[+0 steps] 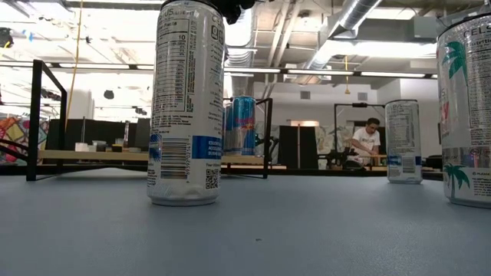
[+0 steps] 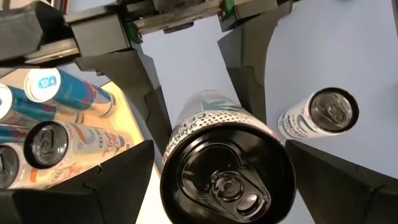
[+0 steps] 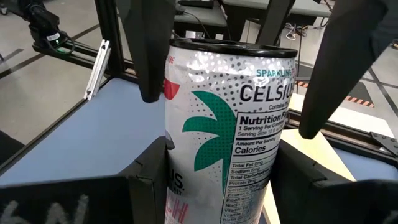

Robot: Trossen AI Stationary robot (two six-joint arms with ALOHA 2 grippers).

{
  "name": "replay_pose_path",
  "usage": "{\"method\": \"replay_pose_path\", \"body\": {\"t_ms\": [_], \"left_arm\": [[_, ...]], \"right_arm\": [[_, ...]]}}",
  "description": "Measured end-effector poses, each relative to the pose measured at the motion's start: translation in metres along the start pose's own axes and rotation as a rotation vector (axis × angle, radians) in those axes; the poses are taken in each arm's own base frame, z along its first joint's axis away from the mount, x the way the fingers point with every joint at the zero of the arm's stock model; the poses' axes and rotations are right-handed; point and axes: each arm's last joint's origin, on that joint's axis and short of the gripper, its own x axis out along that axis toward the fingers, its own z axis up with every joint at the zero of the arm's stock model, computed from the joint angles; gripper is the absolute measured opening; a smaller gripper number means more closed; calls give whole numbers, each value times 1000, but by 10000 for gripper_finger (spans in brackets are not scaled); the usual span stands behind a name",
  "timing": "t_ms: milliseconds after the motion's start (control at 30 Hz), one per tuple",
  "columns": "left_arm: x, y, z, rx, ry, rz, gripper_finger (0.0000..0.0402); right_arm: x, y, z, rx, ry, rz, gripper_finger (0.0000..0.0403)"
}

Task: Place canned beverage on shelf
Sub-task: Put the top white and pink soda can on the shelf aligned with the other white and pink soda can

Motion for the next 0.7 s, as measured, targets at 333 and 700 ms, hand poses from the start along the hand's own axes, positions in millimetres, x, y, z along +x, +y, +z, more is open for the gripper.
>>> {"method": "replay_pose_path", "body": {"t_ms": [333,700], "left_arm": [[0,-1,2,24,-16,-26,287],[0,-1,2,16,-16,-22,242]], "right_arm": [[1,5,1,-3,-2,11,194],[1,5,1,-2,-2,12,201]]}}
